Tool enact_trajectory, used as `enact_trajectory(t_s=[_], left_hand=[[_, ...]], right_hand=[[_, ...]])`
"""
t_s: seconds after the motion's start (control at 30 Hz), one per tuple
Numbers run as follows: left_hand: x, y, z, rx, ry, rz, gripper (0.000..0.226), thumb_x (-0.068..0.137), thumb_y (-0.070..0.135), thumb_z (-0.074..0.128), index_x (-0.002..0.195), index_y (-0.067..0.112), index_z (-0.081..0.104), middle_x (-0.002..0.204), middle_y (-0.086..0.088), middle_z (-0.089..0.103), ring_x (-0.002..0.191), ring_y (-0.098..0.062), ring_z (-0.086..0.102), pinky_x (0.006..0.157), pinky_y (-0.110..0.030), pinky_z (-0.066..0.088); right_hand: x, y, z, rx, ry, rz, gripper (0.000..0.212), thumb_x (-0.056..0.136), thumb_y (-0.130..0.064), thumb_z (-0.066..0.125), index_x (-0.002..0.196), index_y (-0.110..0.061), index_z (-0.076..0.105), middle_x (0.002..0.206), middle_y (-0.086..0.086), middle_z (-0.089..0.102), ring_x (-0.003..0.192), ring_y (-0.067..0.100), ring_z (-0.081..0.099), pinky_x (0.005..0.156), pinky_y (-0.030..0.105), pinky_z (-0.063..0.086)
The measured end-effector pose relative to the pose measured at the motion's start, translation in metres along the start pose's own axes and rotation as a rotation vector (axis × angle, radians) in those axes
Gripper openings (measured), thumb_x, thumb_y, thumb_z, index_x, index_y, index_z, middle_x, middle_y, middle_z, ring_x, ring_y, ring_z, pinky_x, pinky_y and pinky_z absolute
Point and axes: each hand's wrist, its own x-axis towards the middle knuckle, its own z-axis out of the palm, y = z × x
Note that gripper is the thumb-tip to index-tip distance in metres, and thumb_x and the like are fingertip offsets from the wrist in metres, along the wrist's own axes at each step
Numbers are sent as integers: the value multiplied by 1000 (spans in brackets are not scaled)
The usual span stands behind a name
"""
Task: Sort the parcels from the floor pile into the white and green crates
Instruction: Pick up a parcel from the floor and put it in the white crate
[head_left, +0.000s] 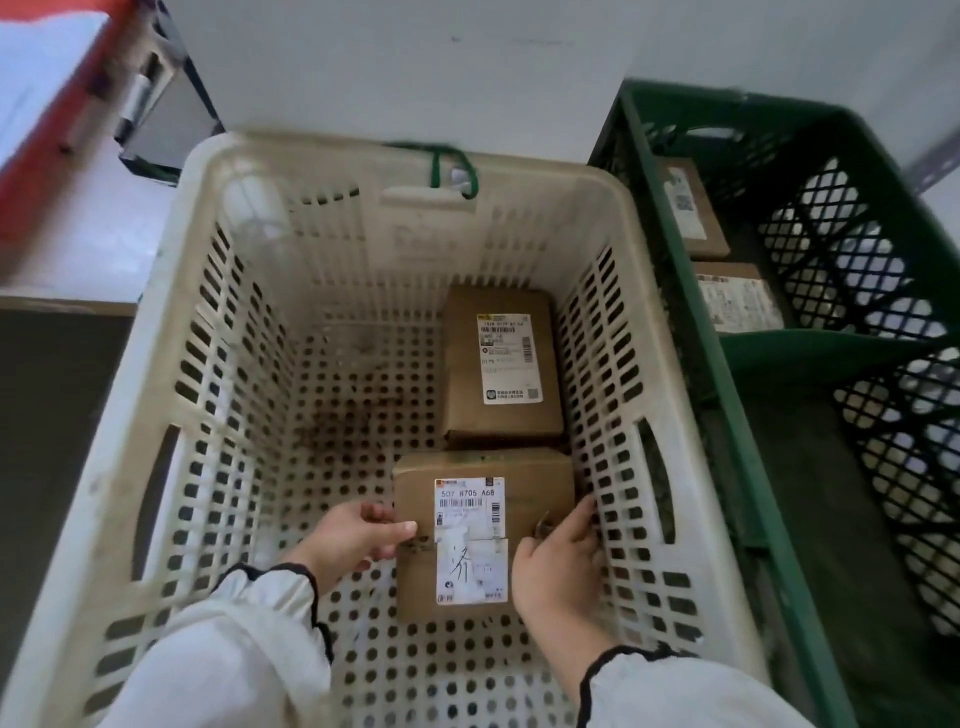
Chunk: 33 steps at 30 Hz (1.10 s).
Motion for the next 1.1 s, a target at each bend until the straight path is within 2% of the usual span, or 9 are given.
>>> enact_trajectory(t_s=[0.07,0.23,0.33,0.43,0.53,0.7,0.93,1.0,1.1], left_hand=[[5,1,1,-11,24,-17,28,76,23,78,95,8,64,71,-2,65,70,-16,60,65,-26,43],[29,14,11,-62,103,30,33,80,23,75,101,1,62,79,-7,66,73,-19,60,75,-35,50],[38,8,22,-70,155,37,29,83,21,72,101,1,62,85,-13,66,71,-18,58,66,-28,50],[42,-2,30,-150,198,31,28,83,15,72,101,-5,63,72,-11,58,64,-17,53,71,-33,50],[42,-4,31,-198,228,45,23,83,14,72,96,-3,62,64,-7,54,60,-17,49,63,-30,46],[42,-4,37,-235,216,50,15,83,15,71,91,9,60,64,-2,54,55,-13,47,50,-25,41],[42,-5,45,-118,308,89,25,83,22,72,100,7,61,74,-2,59,62,-13,54,54,-26,45],[39,-1,44,-35,341,84,31,83,25,71,105,6,61,79,-2,62,67,-15,58,58,-28,49],[27,14,42,89,363,75,39,86,26,67,119,6,57,83,2,61,76,-17,61,73,-32,54]], right_hand=[[1,1,3,39,-8,-7,78,94,-34,39,150,-14,-12,150,19,23,136,33,29,111,43,31],[22,-14,2,42,-12,-29,60,94,-36,43,147,-27,16,144,15,23,129,32,30,106,47,36],[23,-13,8,41,-17,-19,65,91,-39,50,148,-28,21,150,12,12,136,34,21,112,49,28],[16,-8,20,63,24,-69,66,91,-40,54,149,-27,25,155,9,2,143,32,7,117,47,20],[12,-7,26,106,28,-152,58,94,-33,52,148,-23,32,158,2,-5,145,30,-3,120,40,14],[8,-7,33,77,-133,-340,57,99,-27,44,151,-23,21,160,-7,-6,146,20,-14,118,30,5],[12,-7,35,83,-181,-351,61,99,-28,44,152,-26,13,159,-7,-9,146,17,-13,119,31,6],[11,-3,30,55,-204,-375,62,99,-29,44,152,-26,13,159,-7,-8,147,17,-12,118,31,6],[11,-6,12,60,-221,-385,61,97,-29,47,151,-26,19,160,-3,-1,147,21,-3,119,34,9]])
